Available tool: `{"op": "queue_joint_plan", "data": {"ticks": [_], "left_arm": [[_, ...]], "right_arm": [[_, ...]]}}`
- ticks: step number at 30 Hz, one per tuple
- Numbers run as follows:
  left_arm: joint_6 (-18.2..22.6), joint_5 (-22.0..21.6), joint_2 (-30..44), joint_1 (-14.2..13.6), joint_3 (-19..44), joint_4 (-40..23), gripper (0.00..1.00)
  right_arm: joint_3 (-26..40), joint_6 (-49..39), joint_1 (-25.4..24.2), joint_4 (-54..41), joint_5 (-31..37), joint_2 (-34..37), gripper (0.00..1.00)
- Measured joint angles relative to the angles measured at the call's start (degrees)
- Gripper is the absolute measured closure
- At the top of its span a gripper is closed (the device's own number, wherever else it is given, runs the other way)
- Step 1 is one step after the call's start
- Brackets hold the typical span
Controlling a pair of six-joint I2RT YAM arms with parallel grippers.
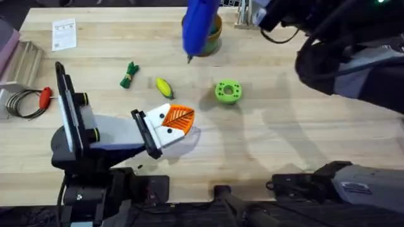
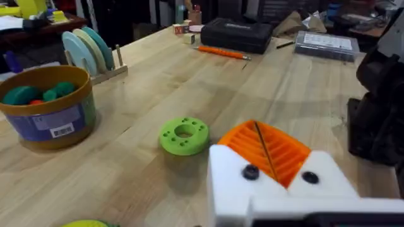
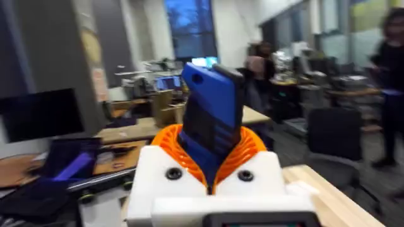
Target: Pick up the gripper from the table and insert it into the empty holder that is missing its gripper. Then pick up a screw, insert it into the mounting hole, and use the screwdriver to tighten it. Finally, clean up the table by picking up the vegetable and placing it into the bucket.
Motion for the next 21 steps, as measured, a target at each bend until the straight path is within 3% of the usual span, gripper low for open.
{"op": "queue_joint_plan", "data": {"ticks": [3, 11, 21], "left_arm": [[0.0, 0.0, 0.0, 0.0, 0.0, 0.0, 0.996], [0.0, 0.0, 0.0, 0.0, 0.0, 0.0, 0.996], [0.0, 0.0, 0.02, 0.0, 0.0, 0.0, 0.996]], "right_arm": [[0.0, 2.78, 1.7, 5.19, -1.51, 1.6, 0.979], [0.0, 5.81, 5.53, 5.81, -4.29, 3.6, 0.979], [0.0, 2.9, 9.45, 5.86, -9.0, 3.72, 0.979]]}}
